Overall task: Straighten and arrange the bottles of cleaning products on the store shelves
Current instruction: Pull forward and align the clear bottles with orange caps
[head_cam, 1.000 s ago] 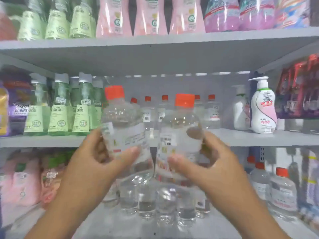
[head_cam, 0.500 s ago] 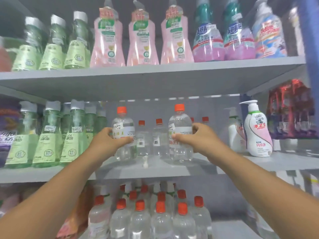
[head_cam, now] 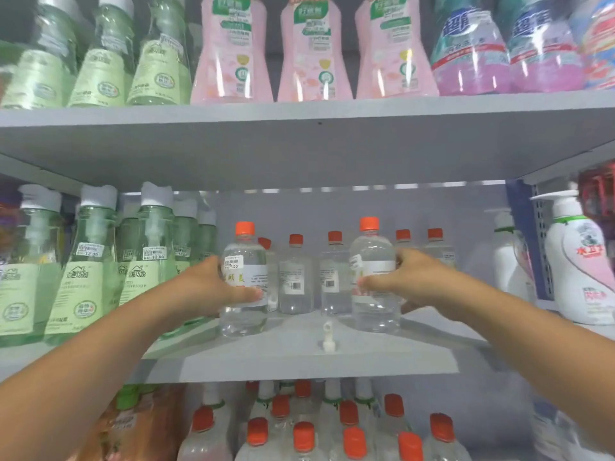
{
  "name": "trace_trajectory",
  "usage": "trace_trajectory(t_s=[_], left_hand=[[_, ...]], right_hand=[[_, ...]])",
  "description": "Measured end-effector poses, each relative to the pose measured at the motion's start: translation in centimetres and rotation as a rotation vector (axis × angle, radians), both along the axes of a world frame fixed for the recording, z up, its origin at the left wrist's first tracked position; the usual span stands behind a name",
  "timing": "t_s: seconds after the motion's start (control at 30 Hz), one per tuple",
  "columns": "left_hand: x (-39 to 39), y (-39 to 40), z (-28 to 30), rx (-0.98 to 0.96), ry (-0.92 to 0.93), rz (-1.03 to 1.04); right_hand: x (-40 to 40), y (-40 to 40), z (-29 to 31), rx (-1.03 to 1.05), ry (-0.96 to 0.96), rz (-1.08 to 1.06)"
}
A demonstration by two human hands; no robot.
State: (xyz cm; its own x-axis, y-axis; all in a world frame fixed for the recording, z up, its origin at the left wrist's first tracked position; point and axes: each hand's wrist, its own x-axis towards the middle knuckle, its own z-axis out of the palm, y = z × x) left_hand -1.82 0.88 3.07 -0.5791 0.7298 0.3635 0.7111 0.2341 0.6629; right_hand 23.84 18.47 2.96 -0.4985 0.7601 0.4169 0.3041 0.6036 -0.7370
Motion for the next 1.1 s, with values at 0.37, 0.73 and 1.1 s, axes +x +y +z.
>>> trace_trajectory(t_s=[0.37,0.73,1.1], left_hand=[[-2.2,2.0,0.2,0.043,0.361,0.212],[-1.1,11.4,11.5,-0.314,0.659,0.082],[-5.8,18.2,13.0,-0.603,0.612,0.204]], right_hand=[[5.2,4.2,1.0,0.004,-0.207,-0.457],[-8.2,-0.2,9.8,0.650,-0.313,-0.079],[-19.5,9.3,11.0,0.700,-0.604,-0.051]])
